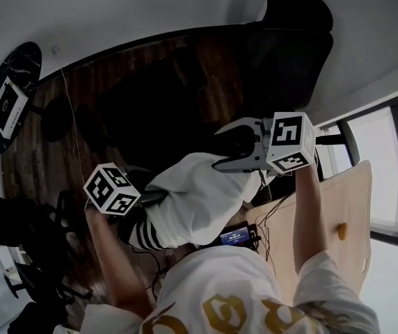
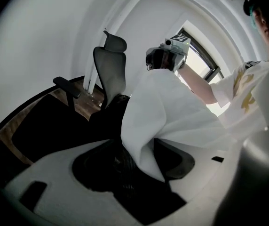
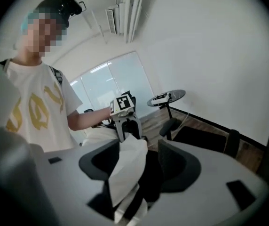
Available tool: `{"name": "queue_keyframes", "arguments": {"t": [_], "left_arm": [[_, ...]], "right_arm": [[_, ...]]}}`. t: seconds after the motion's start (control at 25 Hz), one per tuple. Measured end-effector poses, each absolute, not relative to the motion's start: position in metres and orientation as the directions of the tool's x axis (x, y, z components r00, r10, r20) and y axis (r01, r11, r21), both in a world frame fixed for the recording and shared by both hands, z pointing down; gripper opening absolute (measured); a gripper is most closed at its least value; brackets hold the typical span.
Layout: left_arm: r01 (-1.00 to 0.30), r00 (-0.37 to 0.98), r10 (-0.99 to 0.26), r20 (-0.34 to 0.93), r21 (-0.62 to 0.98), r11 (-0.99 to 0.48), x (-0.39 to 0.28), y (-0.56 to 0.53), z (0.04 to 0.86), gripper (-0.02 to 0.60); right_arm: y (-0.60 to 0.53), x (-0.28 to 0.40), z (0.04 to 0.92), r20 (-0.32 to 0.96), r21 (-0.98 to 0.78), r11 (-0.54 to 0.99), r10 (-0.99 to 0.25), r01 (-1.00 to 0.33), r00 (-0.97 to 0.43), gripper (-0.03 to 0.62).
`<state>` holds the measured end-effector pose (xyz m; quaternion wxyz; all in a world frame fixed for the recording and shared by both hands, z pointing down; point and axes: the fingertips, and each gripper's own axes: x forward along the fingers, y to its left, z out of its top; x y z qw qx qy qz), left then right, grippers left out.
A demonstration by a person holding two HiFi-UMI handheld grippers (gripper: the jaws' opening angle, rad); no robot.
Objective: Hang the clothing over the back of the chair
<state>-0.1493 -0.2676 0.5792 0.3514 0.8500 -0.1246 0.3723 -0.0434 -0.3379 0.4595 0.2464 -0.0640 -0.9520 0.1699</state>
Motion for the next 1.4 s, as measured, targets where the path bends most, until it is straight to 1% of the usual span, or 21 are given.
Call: {"name": "queue_keyframes", "arguments": {"t": [0.12, 0.24, 0.28, 0.48, 0.68, 0.8, 1.04, 1.12, 1.24, 1.32, 1.4], "left_arm": [[-0.482, 0.692, 0.022, 0.722, 0.484, -0.73, -0.15, -0.267, 0.574, 0.262], [-0.494, 0.708, -0.026, 0.705, 0.469, -0.732, -0.154, -0.271, 0.559, 0.318], [-0.499, 0.713, -0.045, 0.7, 0.46, -0.734, -0.157, -0.272, 0.554, 0.328], [-0.531, 0.716, -0.123, 0.687, 0.421, -0.735, -0.169, -0.267, 0.536, 0.336], [-0.557, 0.708, -0.189, 0.68, 0.374, -0.741, -0.175, -0.264, 0.525, 0.336], [-0.542, 0.724, -0.197, 0.661, 0.369, -0.755, -0.175, -0.258, 0.518, 0.341], [-0.547, 0.733, -0.255, 0.631, 0.324, -0.772, -0.176, -0.263, 0.503, 0.342], [-0.547, 0.741, -0.309, 0.596, 0.269, -0.793, -0.173, -0.269, 0.49, 0.342], [-0.558, 0.778, -0.436, 0.453, 0.179, -0.81, -0.165, -0.285, 0.447, 0.342], [-0.595, 0.77, -0.52, 0.369, 0.125, -0.794, -0.165, -0.296, 0.422, 0.342], [-0.63, 0.748, -0.573, 0.335, 0.087, -0.771, -0.168, -0.302, 0.413, 0.342]], "right_arm": [[-0.338, -0.032, 0.466, 0.531, -0.299, 0.954, 0.164, -0.003, -0.831, 0.259], [-0.328, -0.032, 0.466, 0.551, -0.245, 0.969, 0.127, -0.014, -0.825, 0.262], [-0.325, -0.033, 0.467, 0.553, -0.231, 0.973, 0.115, -0.02, -0.825, 0.262], [-0.314, -0.033, 0.481, 0.622, -0.145, 0.989, 0.065, -0.032, -0.78, 0.262], [-0.319, -0.029, 0.47, 0.604, -0.081, 0.994, -0.012, -0.076, -0.797, 0.262], [-0.319, -0.024, 0.474, 0.617, -0.071, 0.993, -0.03, -0.094, -0.787, 0.264], [-0.32, -0.022, 0.464, 0.579, -0.053, 0.991, -0.073, -0.127, -0.812, 0.264], [-0.322, -0.023, 0.459, 0.559, -0.032, 0.99, -0.095, -0.136, -0.824, 0.264], [-0.322, -0.025, 0.459, 0.553, -0.004, 0.989, -0.119, -0.145, -0.824, 0.264], [-0.321, -0.025, 0.461, 0.554, 0.012, 0.989, -0.132, -0.151, -0.822, 0.264], [-0.321, -0.027, 0.46, 0.544, 0.022, 0.988, -0.14, -0.153, -0.828, 0.264]]}}
